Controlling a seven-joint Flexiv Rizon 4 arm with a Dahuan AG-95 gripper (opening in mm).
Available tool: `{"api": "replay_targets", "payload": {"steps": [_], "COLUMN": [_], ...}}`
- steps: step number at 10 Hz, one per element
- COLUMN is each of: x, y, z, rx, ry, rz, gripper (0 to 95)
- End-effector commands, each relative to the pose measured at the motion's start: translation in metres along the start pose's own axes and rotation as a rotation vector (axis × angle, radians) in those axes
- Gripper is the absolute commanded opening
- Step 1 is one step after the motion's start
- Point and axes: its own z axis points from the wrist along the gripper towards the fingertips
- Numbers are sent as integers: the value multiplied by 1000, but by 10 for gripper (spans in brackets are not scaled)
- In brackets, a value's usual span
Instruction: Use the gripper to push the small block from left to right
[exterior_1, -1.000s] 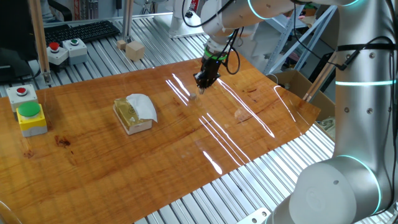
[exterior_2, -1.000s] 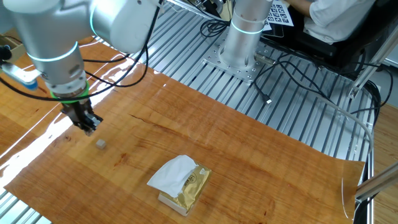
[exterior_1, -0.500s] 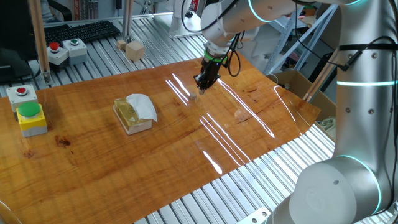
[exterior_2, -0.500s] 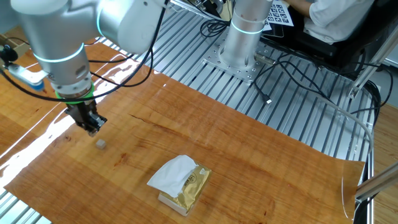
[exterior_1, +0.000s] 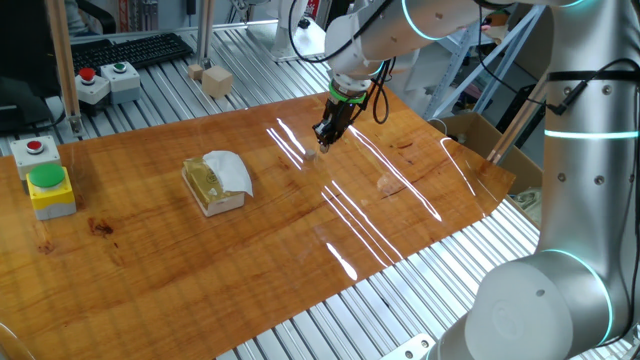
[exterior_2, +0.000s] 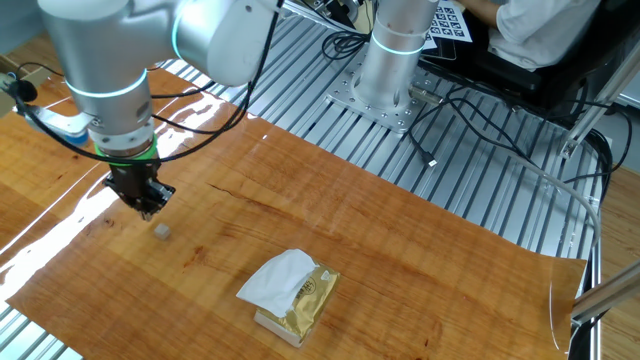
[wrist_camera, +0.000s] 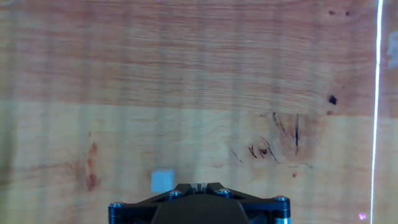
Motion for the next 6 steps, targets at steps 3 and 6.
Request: {"api": "replay_targets", "payload": {"steps": [3, 6], "x": [1, -1], "y": [0, 6], "z": [2, 8], "rx": [-20, -32], "ry": [9, 8], "rz": [12, 18], "gripper": [0, 0]}}
